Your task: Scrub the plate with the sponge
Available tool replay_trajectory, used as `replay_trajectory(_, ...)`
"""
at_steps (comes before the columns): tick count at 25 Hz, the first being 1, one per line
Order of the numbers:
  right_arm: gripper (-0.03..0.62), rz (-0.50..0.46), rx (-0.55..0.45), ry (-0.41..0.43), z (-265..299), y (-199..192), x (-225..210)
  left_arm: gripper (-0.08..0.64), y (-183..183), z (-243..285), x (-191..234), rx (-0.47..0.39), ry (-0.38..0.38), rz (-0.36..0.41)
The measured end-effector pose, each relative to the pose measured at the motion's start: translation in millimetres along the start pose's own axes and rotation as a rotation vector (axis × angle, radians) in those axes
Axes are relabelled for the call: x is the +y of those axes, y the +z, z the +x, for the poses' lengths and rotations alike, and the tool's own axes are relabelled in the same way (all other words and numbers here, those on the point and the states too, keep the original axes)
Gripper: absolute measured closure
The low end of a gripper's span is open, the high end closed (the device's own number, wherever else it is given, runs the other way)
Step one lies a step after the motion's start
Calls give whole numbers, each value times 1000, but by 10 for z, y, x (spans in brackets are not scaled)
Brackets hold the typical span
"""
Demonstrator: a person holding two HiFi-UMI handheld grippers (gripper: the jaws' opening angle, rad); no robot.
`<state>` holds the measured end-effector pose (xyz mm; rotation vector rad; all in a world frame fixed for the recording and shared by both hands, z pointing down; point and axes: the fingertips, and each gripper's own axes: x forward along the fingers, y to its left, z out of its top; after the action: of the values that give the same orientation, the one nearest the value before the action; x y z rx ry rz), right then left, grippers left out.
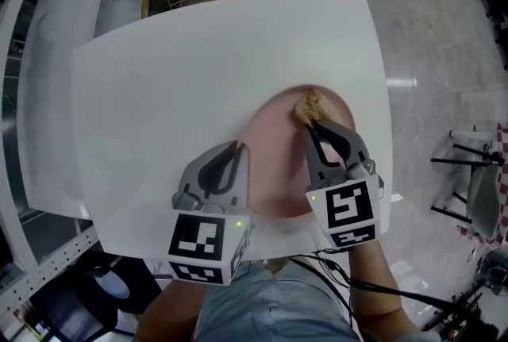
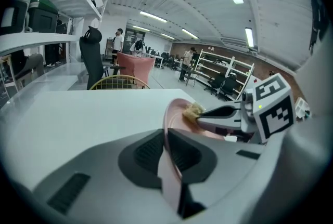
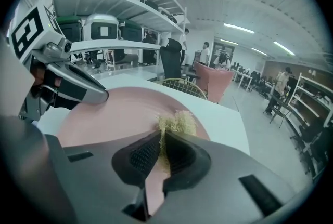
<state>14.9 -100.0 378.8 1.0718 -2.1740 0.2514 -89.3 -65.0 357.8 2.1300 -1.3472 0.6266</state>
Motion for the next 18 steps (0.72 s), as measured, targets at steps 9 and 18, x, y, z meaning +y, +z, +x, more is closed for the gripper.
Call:
replay_trajectory(9, 559, -90, -47, 110, -6, 216, 489, 535, -71, -29, 74, 7, 8, -22)
replay_trajectory(18, 558, -133, -72, 219, -143, 152, 951, 535, -167, -17, 81, 22, -1, -56)
